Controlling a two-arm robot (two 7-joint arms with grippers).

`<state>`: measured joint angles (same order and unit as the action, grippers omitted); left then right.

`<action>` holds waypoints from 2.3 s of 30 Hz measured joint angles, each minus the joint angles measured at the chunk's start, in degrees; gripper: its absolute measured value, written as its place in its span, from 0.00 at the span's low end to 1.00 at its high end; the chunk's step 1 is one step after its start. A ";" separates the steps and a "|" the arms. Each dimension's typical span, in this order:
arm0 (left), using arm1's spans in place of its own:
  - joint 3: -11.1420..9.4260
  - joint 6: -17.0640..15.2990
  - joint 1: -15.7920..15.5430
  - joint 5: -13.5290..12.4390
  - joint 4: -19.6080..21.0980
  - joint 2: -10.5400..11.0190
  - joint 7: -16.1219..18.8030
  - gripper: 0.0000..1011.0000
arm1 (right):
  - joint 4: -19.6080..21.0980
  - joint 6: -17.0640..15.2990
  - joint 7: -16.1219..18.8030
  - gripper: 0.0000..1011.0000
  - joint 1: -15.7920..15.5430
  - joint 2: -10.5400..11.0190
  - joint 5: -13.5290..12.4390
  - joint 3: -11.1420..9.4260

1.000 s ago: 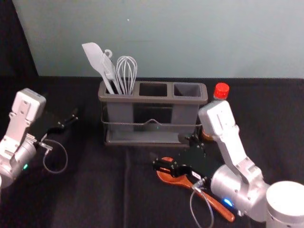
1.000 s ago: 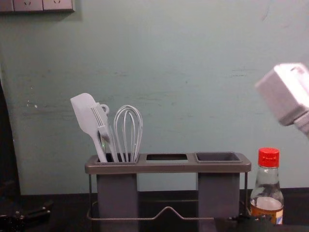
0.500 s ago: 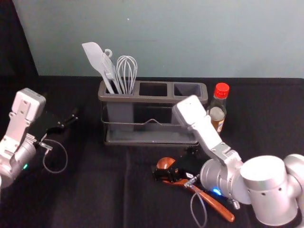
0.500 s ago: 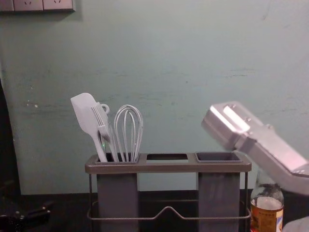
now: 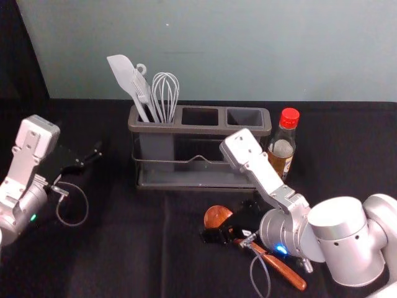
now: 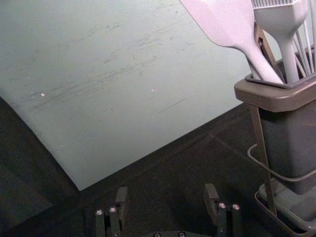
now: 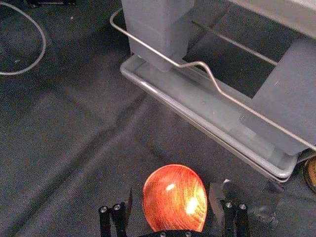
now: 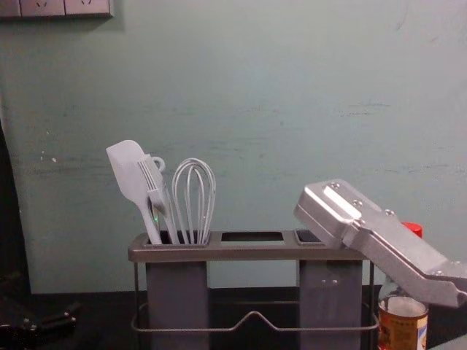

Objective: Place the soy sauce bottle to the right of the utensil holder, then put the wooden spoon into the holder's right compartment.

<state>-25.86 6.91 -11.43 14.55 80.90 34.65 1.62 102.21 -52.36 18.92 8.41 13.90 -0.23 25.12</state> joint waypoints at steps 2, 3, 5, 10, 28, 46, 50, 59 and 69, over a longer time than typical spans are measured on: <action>0.00 0.00 0.00 0.00 0.00 0.00 0.00 0.99 | -0.33 -0.27 0.40 0.99 0.12 -0.08 0.17 -0.03; 0.00 0.00 0.00 0.00 0.00 0.00 0.00 0.99 | -0.46 -0.37 0.50 0.99 0.18 -0.12 0.24 -0.03; 0.00 0.00 0.00 0.00 0.00 0.00 0.00 0.99 | -0.86 -0.54 0.79 0.99 0.29 -0.25 0.55 0.00; 0.00 0.00 0.00 0.00 0.00 0.00 0.00 0.99 | -1.51 -0.88 1.37 0.99 0.57 -0.48 1.09 0.07; 0.00 0.00 0.00 0.00 0.00 0.00 0.01 0.99 | -2.62 -1.15 3.31 0.99 0.92 -1.17 3.29 -0.25; 0.00 0.00 0.00 0.00 0.00 0.00 0.00 0.99 | -3.38 -0.77 4.55 0.92 0.58 -2.19 5.52 -0.94; 0.00 0.00 0.00 0.00 0.00 0.00 0.00 0.99 | -2.31 -0.79 4.64 0.83 0.04 -2.28 5.97 -1.27; 0.00 0.00 0.00 0.00 0.00 0.00 0.01 0.99 | 5.14 1.01 4.96 0.83 -4.18 -1.65 6.29 -4.14; 0.00 0.00 0.00 0.00 0.00 0.00 0.00 0.99 | 15.80 15.42 1.28 0.83 -14.77 -3.20 3.79 -11.65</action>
<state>-25.86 6.91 -11.43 14.55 80.90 34.65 1.62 118.02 -36.94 20.20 -6.36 10.70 3.57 13.47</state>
